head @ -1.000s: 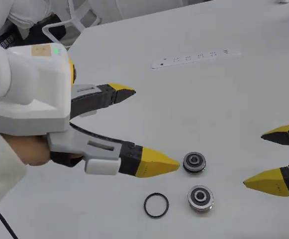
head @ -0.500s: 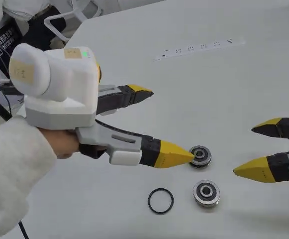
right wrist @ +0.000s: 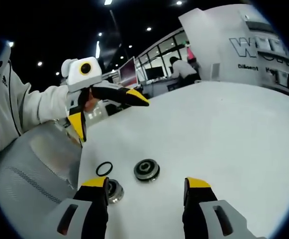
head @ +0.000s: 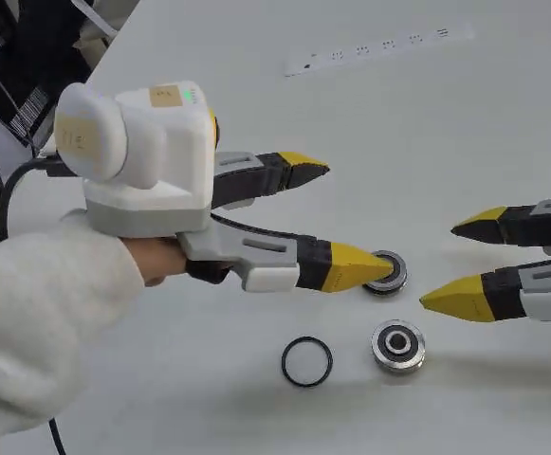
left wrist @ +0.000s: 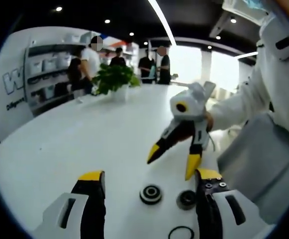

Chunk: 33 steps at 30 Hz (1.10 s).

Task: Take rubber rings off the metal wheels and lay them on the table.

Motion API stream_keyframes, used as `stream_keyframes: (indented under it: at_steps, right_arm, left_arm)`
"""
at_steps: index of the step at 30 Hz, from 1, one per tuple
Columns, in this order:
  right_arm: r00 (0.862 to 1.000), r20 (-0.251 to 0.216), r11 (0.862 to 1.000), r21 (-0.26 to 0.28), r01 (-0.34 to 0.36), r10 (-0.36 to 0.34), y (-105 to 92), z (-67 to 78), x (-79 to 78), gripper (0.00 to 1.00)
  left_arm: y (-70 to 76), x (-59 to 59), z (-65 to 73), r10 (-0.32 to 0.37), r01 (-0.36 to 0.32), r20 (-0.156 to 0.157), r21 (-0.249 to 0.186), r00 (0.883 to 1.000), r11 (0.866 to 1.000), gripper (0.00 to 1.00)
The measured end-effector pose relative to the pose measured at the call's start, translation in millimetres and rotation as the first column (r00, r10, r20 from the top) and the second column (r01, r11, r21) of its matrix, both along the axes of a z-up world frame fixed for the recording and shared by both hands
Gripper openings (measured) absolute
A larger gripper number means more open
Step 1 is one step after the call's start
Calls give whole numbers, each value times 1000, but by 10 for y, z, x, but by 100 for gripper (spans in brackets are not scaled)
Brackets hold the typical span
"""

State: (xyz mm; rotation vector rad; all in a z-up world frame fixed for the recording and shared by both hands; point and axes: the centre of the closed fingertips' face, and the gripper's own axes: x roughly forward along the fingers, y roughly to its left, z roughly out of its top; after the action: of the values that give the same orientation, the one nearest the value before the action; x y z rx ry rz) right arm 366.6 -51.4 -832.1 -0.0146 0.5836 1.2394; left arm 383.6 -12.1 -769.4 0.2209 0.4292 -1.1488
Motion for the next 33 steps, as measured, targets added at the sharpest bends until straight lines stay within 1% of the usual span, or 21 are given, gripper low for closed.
stream_keyframes:
  at_steps: [2,4,6,7,8,9,11,14,16,19,22,24,27,29,33]
  right_arm:
    - [1000,6,1000,0,-11,11,36,-25,2,56]
    - [1000,12,1000,-10,-25,25,63,-66,-2,55]
    - [999,19,999,-31,-40,41,80,-116,-13,55]
    - [999,21,998,-41,-46,47,84,-138,-19,55]
    - [998,32,997,-51,-55,57,90,-160,-23,54]
    - [998,36,997,-55,-57,59,94,-171,-24,52]
    - [997,40,996,-55,-65,67,105,-181,-27,50]
    - [997,37,996,-46,-71,73,131,-190,-25,48]
    - [997,34,996,-46,-71,73,140,-205,-13,46]
    - [997,37,997,-34,-72,73,158,-205,4,44]
    - [996,37,996,-30,-78,80,181,-217,9,41]
    - [994,46,995,-32,-95,97,204,-231,-1,40]
    - [991,63,993,-27,-113,114,208,-234,11,37]
    - [989,78,992,-31,-121,123,220,-243,24,36]
    - [986,98,990,-37,-134,137,241,-265,33,32]
  left_arm:
    - [-9,20,-40,2,-2,-2,-9,1000,1000,75]
    - [-18,30,-104,-3,3,-15,-3,1000,1000,72]
    - [-28,37,-169,-10,11,-24,5,1000,1000,71]
    - [-36,25,-199,-21,21,-38,6,999,1000,71]
    - [-43,14,-237,-30,31,-55,5,998,1000,70]
    - [-47,16,-256,-33,33,-61,5,998,999,69]
    - [-64,20,-294,-43,44,-65,7,997,999,65]
    - [-101,19,-355,-61,62,-71,13,996,998,63]
    - [-124,6,-416,-72,74,-90,19,993,997,63]
    - [-145,-2,-471,-85,87,-90,23,992,996,59]
    - [-151,-2,-499,-89,91,-94,16,992,996,54]
    - [-147,13,-512,-82,84,-93,14,992,996,51]
    - [-136,27,-540,-81,83,-85,18,993,996,41]
    - [-127,35,-559,-78,80,-86,23,993,997,38]
    - [-125,46,-574,-81,82,-62,29,995,996,29]
